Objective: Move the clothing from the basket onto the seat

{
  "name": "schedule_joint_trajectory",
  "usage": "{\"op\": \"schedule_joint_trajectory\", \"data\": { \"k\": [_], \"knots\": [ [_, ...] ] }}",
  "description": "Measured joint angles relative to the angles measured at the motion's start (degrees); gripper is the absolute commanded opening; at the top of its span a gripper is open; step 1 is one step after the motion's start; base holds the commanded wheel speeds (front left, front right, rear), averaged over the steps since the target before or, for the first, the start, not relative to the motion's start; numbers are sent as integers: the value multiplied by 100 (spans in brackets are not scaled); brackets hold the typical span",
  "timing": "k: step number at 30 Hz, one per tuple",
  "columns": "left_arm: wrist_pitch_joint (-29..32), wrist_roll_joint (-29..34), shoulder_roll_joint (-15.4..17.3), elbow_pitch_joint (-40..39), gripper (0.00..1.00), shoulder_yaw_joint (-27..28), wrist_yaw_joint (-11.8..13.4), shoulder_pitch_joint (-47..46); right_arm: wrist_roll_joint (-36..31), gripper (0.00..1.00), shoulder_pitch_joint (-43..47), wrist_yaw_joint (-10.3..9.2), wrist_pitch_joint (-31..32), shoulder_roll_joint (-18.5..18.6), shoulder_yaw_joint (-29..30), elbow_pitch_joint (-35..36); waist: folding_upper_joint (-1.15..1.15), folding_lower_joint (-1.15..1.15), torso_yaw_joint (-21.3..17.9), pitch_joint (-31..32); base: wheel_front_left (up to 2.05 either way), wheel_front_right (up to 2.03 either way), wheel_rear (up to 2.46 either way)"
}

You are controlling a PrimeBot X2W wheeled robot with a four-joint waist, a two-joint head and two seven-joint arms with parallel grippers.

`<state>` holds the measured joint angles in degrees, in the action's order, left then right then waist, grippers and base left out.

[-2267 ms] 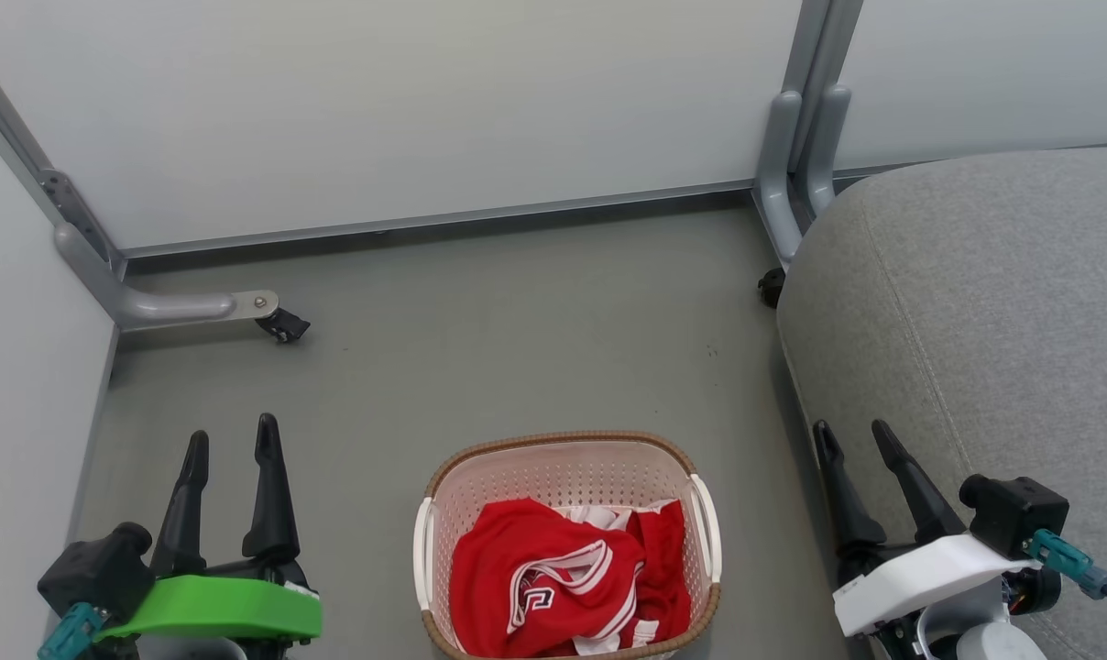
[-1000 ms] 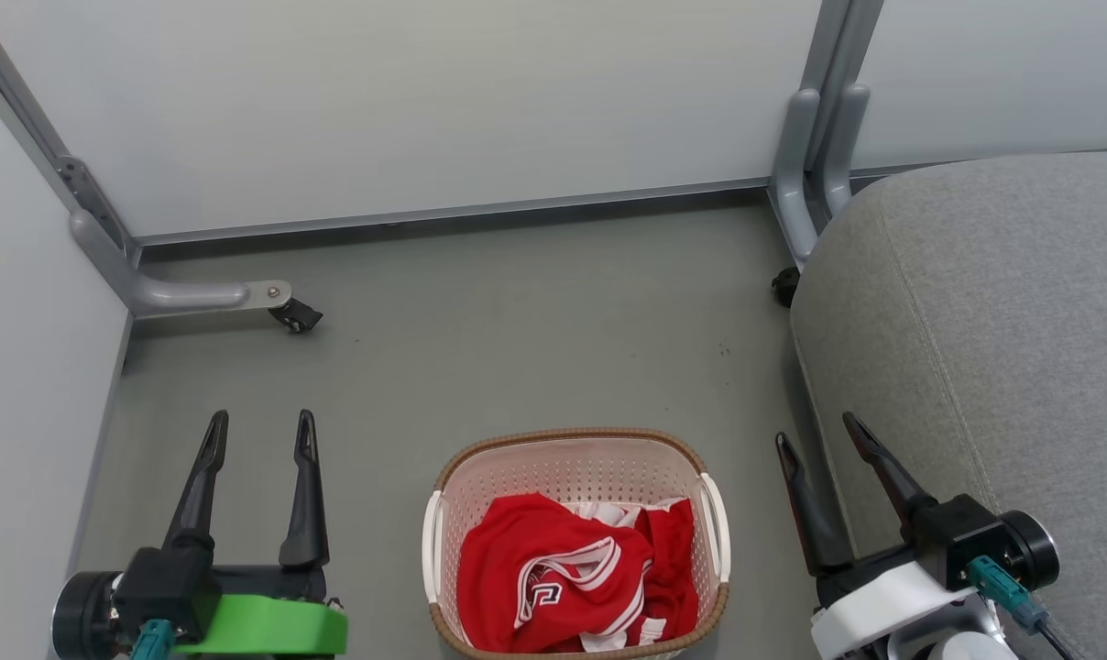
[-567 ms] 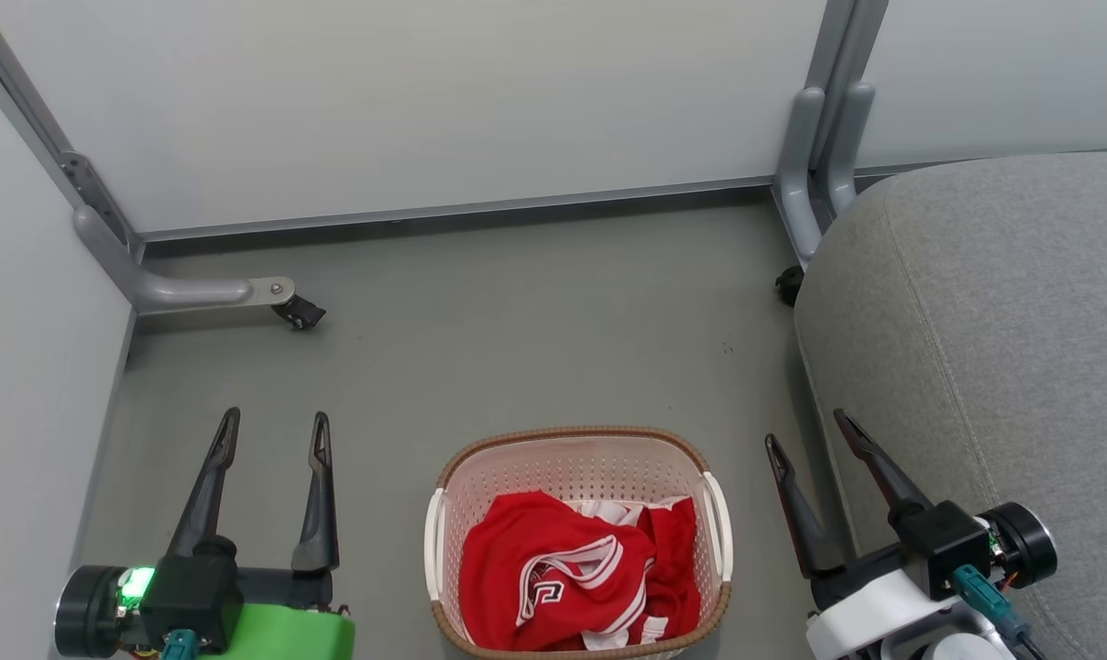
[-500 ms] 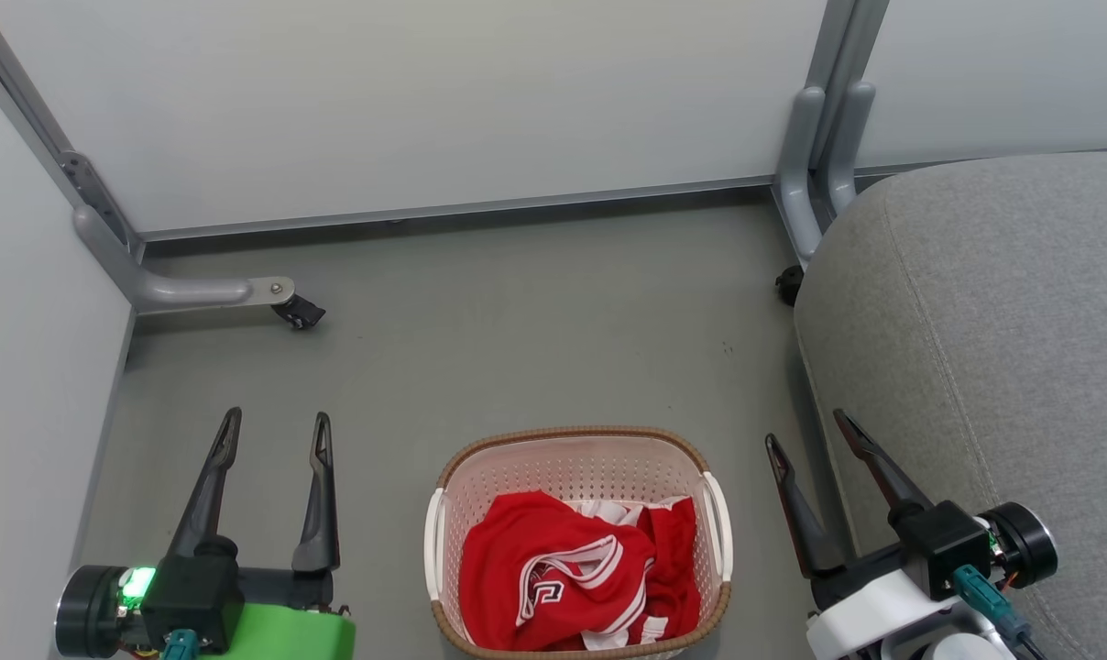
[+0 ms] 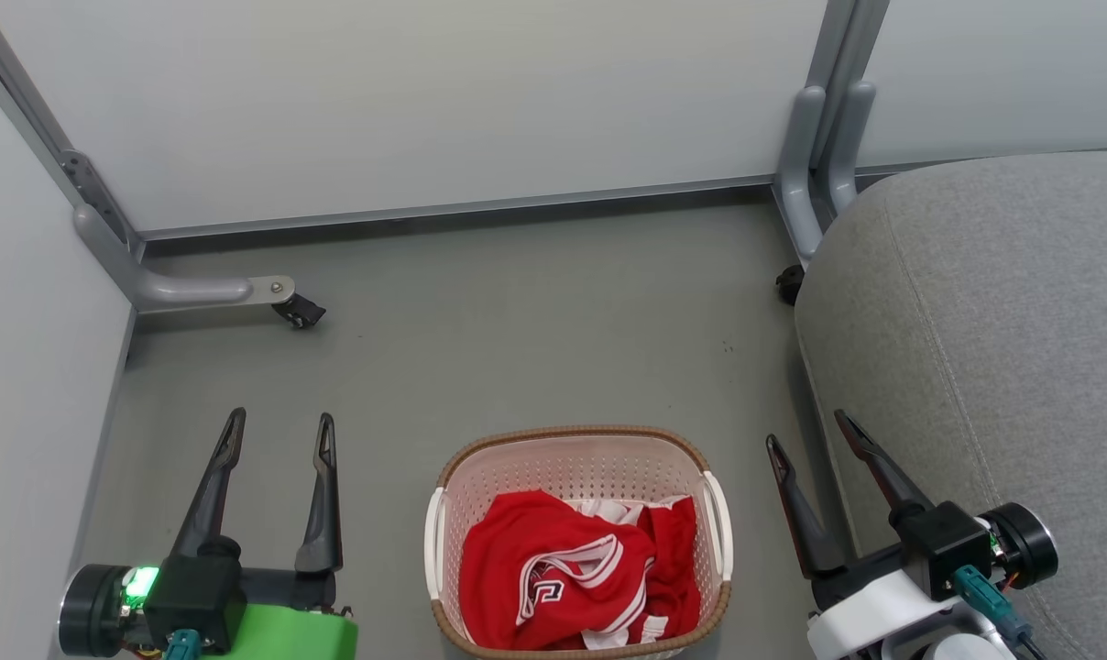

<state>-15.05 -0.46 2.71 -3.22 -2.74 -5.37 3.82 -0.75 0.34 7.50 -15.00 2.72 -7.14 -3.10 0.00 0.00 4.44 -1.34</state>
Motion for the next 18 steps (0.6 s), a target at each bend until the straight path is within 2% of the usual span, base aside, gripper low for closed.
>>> {"op": "schedule_joint_trajectory", "data": {
  "k": [8, 18],
  "knots": [
    [-9, -45, 0, 18, 100, -42, -27, -15, 26, 100, -24, 0, 0, 1, 24, -5, 0, 0, -18, -140, 0, 0, 0],
    [-10, -200, 2, 88, 100, -294, -168, -720, -63, 100, -654, 0, 0, -1, 305, 170, 0, 0, 75, -864, 0, 0, 0]
  ]
}}
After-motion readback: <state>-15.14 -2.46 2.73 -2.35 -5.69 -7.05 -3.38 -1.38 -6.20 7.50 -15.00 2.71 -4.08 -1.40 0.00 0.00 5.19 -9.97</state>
